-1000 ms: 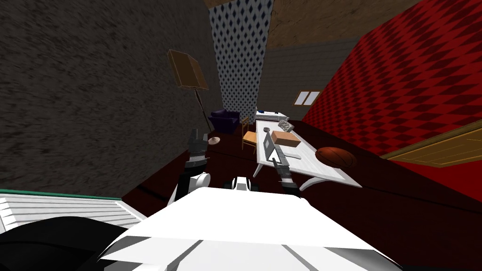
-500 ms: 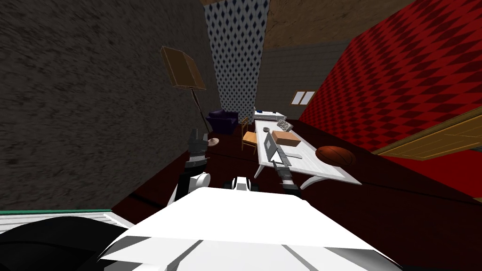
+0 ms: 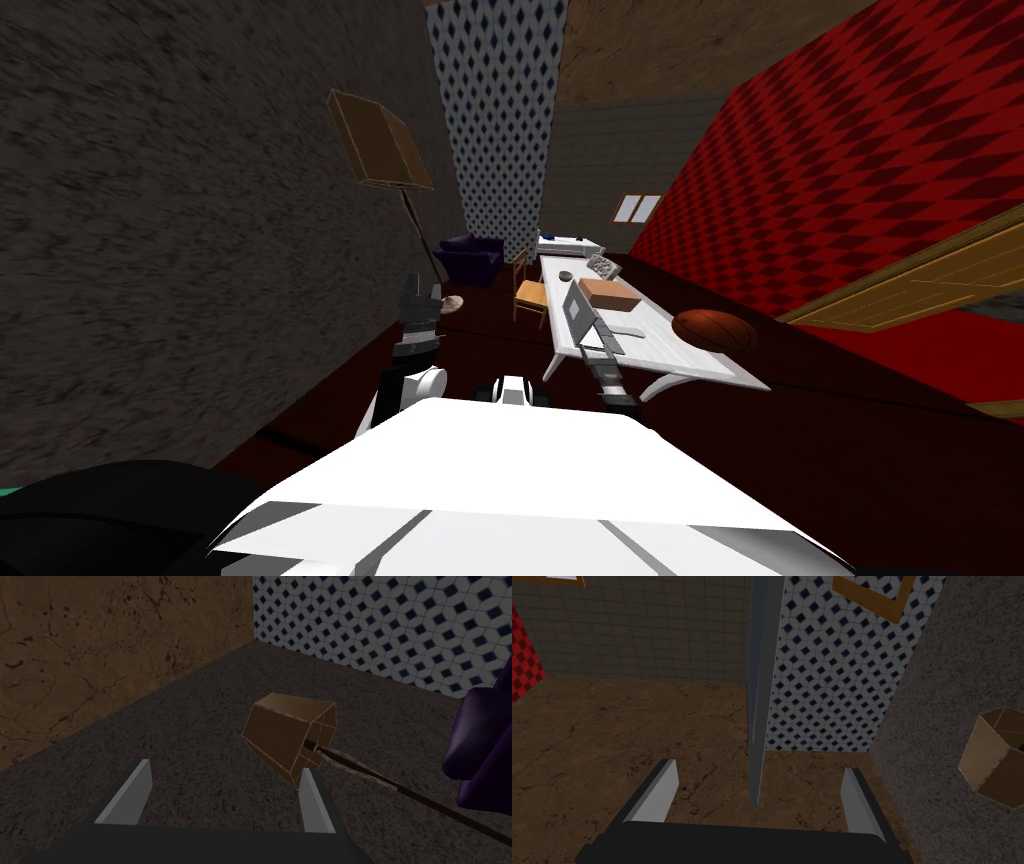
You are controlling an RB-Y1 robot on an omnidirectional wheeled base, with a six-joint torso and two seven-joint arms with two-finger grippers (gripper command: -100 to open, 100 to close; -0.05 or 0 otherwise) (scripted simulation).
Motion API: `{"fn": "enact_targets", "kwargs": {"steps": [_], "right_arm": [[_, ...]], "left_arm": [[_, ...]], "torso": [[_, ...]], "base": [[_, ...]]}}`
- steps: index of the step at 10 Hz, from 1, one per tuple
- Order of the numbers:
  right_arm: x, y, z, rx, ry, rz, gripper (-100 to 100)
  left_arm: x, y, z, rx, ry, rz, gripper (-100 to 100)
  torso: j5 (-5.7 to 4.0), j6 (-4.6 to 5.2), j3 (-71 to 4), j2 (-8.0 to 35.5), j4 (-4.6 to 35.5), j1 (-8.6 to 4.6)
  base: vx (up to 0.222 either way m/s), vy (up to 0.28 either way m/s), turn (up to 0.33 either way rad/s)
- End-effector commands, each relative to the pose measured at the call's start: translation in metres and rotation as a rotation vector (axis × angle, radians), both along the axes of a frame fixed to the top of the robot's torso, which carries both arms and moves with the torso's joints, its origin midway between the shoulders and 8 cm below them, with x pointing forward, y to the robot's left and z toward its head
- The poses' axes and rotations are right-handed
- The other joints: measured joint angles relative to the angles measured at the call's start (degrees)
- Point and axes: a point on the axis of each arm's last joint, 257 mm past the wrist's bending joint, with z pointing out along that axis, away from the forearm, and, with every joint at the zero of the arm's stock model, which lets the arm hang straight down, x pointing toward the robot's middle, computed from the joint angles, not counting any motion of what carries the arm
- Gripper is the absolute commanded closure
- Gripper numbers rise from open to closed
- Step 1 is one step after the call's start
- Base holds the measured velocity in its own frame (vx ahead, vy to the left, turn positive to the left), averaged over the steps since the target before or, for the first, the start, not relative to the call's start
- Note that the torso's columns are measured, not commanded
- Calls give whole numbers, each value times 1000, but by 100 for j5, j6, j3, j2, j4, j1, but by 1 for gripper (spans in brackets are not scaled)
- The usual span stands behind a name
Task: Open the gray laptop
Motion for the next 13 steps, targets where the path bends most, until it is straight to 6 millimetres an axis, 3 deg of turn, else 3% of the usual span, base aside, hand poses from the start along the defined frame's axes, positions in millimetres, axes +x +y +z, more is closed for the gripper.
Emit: {"fn": "enact_targets", "kwargs": {"steps": [1, 13], "right_arm": [[-3, -6, -13, -78, 27, -12, -100], [-14, -40, -60, -481, 137, -40, -100]], "left_arm": [[0, 0, 0, 0, 0, 0, 0], [0, 0, 0, 0, 0, 0, 0]], "torso": [[-6, 0, 7, 12, 3, -21], [-3, 0, 4, 6, 2, -8]], "base": [[54, 57, -98], [63, 64, -62]]}}
